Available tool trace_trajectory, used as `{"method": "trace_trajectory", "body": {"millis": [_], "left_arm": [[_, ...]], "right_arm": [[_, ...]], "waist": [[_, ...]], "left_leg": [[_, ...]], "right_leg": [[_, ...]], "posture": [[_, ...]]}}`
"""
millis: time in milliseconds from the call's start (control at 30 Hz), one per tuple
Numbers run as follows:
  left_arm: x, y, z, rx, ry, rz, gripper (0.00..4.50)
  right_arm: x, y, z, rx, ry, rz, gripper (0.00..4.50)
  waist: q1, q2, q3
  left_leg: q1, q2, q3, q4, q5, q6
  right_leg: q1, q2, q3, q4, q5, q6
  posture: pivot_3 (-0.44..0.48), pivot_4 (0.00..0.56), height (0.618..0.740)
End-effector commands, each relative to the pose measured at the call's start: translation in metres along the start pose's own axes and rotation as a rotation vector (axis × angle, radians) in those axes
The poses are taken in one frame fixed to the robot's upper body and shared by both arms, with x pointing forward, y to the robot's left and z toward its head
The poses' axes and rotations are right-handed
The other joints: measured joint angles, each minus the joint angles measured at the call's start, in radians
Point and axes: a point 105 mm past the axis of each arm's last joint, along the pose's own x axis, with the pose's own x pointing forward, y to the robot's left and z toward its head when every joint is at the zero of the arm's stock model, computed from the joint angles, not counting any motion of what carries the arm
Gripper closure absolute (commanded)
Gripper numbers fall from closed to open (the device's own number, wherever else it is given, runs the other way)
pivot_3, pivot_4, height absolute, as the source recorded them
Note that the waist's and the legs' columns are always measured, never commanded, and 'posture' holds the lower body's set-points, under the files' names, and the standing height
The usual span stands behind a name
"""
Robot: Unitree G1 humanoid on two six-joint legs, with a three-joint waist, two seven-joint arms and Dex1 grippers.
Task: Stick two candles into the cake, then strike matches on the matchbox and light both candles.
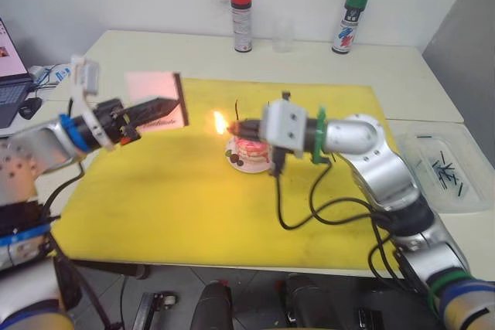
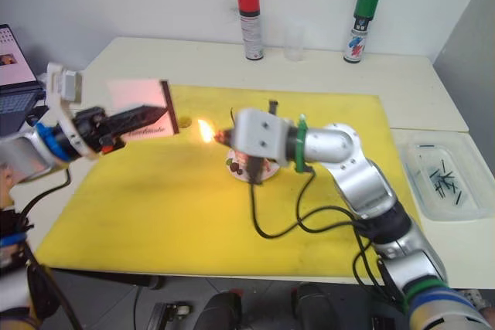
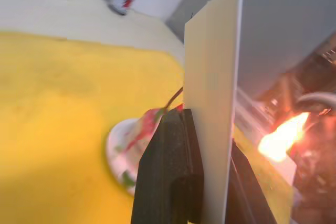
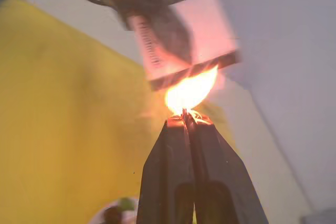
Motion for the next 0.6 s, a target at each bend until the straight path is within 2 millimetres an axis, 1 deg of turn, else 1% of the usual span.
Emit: {"method": "trace_trajectory", "body": {"millis": [33,100,133,200,367,467,600], "left_arm": [[0.001,-0.014,-0.022,-0.019,0.053,-0.050,4.50],[0.004,-0.020,-0.047,-0.047,0.123,-0.076,4.50],[0.007,-0.025,-0.056,-0.062,0.142,-0.092,4.50],[0.010,-0.031,-0.065,-0.069,0.161,-0.111,4.50],[0.016,-0.038,-0.071,-0.081,0.165,-0.138,4.50],[0.019,-0.041,-0.073,-0.086,0.165,-0.151,4.50],[0.024,-0.043,-0.073,-0.088,0.162,-0.163,4.50]], "right_arm": [[0.013,-0.017,-0.006,-0.108,0.073,-0.069,4.49],[0.017,-0.022,-0.013,-0.146,0.106,-0.074,4.49],[0.017,-0.025,-0.015,-0.163,0.119,-0.070,4.49],[0.015,-0.029,-0.017,-0.189,0.135,-0.065,4.49],[0.002,-0.038,-0.017,-0.223,0.161,-0.046,4.49],[-0.005,-0.038,-0.023,-0.237,0.200,-0.011,4.49],[-0.007,-0.037,-0.031,-0.254,0.229,0.006,4.49]], "waist": [[0.011,-0.001,0.000],[0.023,-0.001,-0.001],[0.028,-0.001,-0.001],[0.031,-0.001,-0.001],[0.026,-0.001,-0.001],[0.025,-0.001,-0.001],[0.025,-0.001,-0.001]], "left_leg": [[0.000,0.000,0.000,0.000,0.000,0.000],[-0.001,-0.001,-0.001,0.000,0.000,0.000],[-0.002,-0.001,-0.001,0.000,0.000,0.000],[-0.003,-0.002,0.000,0.001,0.000,0.000],[-0.003,-0.001,-0.001,0.001,0.000,0.000],[-0.003,0.000,-0.001,0.000,0.000,0.000],[-0.003,-0.001,-0.001,0.000,0.000,0.000]], "right_leg": [[0.000,0.000,-0.001,0.000,0.000,0.000],[0.000,-0.001,-0.002,-0.001,0.000,0.000],[0.000,-0.002,-0.002,-0.002,0.000,0.000],[0.000,-0.003,-0.002,-0.003,0.002,-0.003],[-0.001,-0.002,-0.003,-0.003,0.003,-0.004],[-0.001,-0.002,-0.003,-0.003,0.003,-0.004],[-0.001,-0.002,-0.003,-0.003,0.003,-0.004]], "posture": [[0.000,0.150,0.689],[0.000,0.150,0.689],[0.000,0.150,0.689],[0.000,0.150,0.689],[0.000,0.150,0.689],[0.000,0.150,0.689],[0.000,0.150,0.689]]}}
